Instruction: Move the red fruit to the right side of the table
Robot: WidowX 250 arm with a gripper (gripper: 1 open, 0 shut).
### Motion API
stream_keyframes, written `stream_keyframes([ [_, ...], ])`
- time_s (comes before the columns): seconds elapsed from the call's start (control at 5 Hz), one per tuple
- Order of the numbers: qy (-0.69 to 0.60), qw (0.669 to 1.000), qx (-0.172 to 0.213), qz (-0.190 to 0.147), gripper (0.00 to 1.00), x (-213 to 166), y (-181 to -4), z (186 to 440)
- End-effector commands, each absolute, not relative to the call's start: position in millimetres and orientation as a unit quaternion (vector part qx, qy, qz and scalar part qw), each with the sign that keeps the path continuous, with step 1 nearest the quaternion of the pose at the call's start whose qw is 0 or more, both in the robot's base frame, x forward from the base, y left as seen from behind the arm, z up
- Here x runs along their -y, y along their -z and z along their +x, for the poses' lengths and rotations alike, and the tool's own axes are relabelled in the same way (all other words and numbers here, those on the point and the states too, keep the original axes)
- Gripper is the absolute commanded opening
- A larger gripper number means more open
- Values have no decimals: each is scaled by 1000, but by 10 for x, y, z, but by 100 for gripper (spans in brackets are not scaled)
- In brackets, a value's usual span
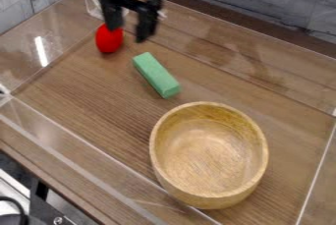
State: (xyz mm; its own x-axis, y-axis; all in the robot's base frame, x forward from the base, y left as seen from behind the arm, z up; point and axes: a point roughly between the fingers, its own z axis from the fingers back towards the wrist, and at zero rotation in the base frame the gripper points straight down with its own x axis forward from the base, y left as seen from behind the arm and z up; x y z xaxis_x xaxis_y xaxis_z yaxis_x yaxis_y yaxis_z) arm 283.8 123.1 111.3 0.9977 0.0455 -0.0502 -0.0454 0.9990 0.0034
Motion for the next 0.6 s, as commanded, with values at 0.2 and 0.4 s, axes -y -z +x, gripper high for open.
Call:
stream_keyframes([
  [0.2, -39, 999, 8, 21, 100, -1591, -1207, 3041],
  [0.4, -67, 998, 7, 22, 100, -1582, -1168, 3096],
])
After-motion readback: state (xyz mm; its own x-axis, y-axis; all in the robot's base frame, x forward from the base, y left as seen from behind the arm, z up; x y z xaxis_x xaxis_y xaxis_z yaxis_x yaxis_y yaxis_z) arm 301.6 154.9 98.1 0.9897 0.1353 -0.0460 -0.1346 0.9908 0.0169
